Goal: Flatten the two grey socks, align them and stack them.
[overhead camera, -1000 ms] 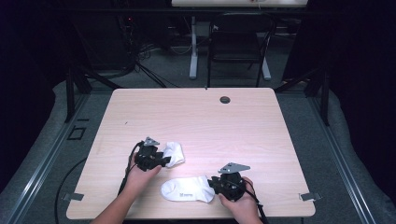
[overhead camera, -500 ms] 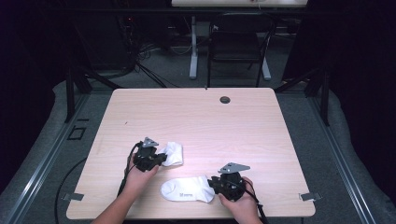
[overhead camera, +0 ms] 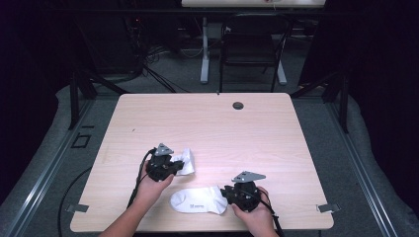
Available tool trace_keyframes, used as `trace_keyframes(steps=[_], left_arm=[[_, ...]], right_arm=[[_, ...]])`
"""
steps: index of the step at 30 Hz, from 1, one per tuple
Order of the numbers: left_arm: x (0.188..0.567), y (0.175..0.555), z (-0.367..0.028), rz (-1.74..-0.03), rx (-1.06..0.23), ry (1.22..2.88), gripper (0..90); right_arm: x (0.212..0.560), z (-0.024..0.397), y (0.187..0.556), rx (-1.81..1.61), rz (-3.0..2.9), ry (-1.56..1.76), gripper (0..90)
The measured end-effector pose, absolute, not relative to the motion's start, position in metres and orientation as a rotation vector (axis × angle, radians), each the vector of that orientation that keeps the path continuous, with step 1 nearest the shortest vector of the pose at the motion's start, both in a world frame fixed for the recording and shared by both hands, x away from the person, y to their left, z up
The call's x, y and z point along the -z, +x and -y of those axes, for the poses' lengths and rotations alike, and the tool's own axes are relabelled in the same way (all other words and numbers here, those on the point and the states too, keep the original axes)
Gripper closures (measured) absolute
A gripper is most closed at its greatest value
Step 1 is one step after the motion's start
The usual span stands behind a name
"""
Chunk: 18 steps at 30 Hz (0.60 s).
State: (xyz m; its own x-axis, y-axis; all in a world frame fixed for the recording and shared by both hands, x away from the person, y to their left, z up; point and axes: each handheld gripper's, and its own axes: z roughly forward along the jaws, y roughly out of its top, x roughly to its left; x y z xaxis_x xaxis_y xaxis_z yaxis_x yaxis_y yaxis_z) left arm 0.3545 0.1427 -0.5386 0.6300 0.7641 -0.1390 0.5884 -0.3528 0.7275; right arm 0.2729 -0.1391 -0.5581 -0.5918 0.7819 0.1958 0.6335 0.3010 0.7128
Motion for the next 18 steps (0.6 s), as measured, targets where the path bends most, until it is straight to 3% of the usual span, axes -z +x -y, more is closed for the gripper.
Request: trace_keyframes(steps=[11, 18], left_arm=[[0.547, 0.359, -0.115, -1.027, -0.229, 2.094, 85.4], [0.558, 0.363, -0.1, -1.018, -0.19, 2.114, 79.2]], right_arm=[[0.556, 0.144, 0.274, -1.17, -2.373, 1.308, 76.1], [0.557, 0.144, 0.275, -1.171, -2.365, 1.323, 76.1]])
